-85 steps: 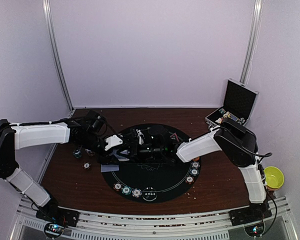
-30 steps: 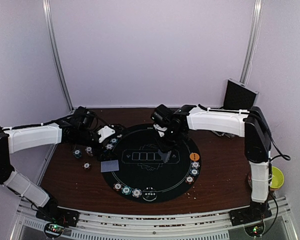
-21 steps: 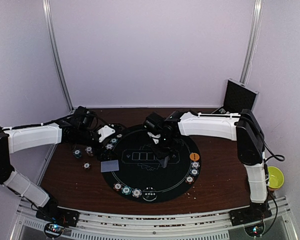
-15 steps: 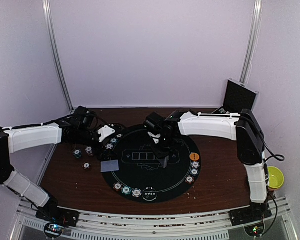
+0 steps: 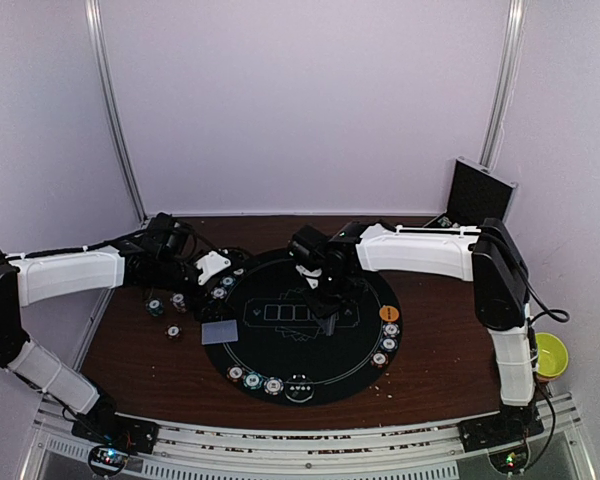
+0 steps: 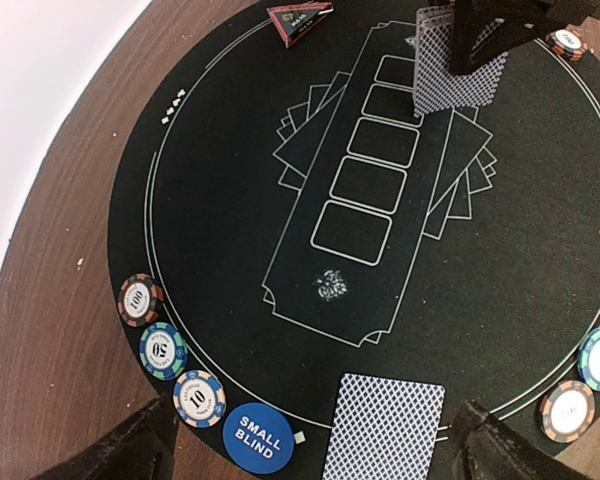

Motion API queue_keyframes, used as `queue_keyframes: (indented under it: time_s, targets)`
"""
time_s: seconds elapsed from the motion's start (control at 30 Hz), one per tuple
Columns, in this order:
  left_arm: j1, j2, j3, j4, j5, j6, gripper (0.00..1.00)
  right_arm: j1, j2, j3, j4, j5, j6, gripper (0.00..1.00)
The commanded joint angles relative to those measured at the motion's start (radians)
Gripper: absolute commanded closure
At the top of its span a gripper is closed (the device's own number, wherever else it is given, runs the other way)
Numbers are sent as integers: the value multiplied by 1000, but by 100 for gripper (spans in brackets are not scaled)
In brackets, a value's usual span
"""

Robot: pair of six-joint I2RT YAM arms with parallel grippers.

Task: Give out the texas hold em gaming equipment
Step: Adjust the poker card on the poker table mat, then pass from the right arm to the left

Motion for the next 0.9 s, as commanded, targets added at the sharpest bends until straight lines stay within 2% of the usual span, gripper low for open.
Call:
queue_keyframes:
  time_s: [0.0, 0.23, 0.43, 0.57, 0.7, 0.87]
  targets:
    - [6, 12, 13, 31, 2, -8, 2, 3, 10, 9, -15, 11, -2, 77]
    - [7, 19, 14, 30, 18, -1, 2, 2, -7, 17, -13, -8, 4, 99]
    - [1, 14, 11, 49, 71, 8, 2, -4, -91, -38, 103, -52, 70, 100]
    - [-15, -16, -1, 76, 97, 12, 2, -12, -186, -142, 324, -117, 170, 100]
    - [-46, -41, -2, 80, 115, 26, 2, -16, -256, -284, 633, -238, 316, 100]
    - [-71, -51, -5, 77, 130, 44, 2, -11, -269, -390, 920, -339, 482, 100]
